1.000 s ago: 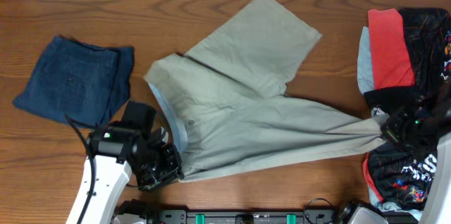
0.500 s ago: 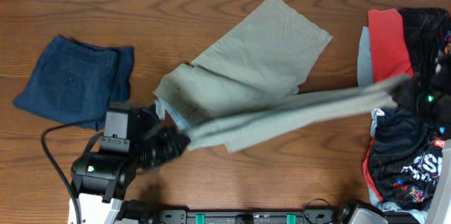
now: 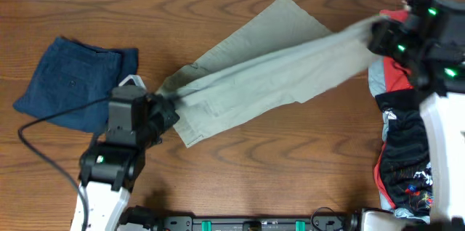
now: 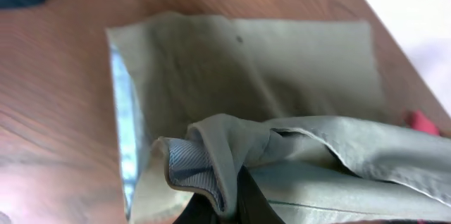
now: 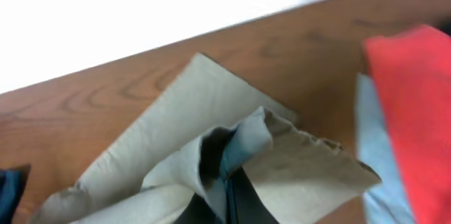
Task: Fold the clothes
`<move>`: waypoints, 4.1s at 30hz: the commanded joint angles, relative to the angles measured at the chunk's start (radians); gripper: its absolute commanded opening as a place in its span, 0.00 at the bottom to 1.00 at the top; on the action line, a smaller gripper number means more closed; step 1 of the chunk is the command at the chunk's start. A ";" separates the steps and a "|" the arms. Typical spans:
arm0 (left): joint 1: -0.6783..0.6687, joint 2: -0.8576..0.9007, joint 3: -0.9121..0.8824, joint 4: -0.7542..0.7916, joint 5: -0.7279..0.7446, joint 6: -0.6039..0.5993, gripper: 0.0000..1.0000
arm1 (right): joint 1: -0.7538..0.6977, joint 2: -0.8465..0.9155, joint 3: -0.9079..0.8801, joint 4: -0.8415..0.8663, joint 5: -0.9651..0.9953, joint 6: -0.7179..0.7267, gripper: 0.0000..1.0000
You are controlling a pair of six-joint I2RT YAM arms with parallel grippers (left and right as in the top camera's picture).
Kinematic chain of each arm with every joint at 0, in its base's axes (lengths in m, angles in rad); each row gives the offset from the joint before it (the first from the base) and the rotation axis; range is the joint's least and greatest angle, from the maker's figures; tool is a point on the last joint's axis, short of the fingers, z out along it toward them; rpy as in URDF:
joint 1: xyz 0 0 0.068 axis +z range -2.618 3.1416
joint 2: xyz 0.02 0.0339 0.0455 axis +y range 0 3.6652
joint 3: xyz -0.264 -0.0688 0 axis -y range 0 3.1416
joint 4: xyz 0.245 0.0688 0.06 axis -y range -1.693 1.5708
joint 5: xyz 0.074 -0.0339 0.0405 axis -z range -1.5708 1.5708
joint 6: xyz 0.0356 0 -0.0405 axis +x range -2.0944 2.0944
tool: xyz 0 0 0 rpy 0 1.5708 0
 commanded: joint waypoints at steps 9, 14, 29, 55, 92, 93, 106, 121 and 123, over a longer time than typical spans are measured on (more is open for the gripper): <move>0.024 0.331 0.017 0.220 -0.293 -0.027 0.08 | 0.161 0.349 0.020 0.361 0.052 0.071 0.05; 0.047 0.461 0.017 0.274 -0.269 -0.027 0.66 | 0.200 0.500 0.020 0.494 0.041 0.097 0.99; 0.066 0.503 0.000 0.074 -0.175 -0.027 0.99 | 0.156 0.541 0.020 0.142 0.113 0.027 0.99; 0.067 0.591 0.010 0.124 0.082 0.257 0.06 | 0.193 0.288 0.018 -0.099 -0.015 -0.095 0.01; 0.067 0.087 0.264 -0.114 0.156 0.248 0.06 | 0.871 0.649 0.070 -0.009 -0.236 -0.028 0.14; 0.066 0.087 0.264 -0.120 0.156 0.253 0.06 | 0.847 0.631 0.076 -0.017 -0.220 -0.028 0.14; 0.066 0.094 0.264 -0.126 0.157 0.259 0.06 | 0.461 0.532 0.081 -0.205 -0.040 -0.094 0.11; 0.018 0.250 0.264 0.032 0.297 0.148 0.06 | 0.430 0.664 0.080 -0.303 0.121 -0.115 0.08; -0.011 0.278 0.264 0.068 0.299 0.121 0.06 | 0.430 0.678 0.080 -0.318 0.124 -0.115 0.07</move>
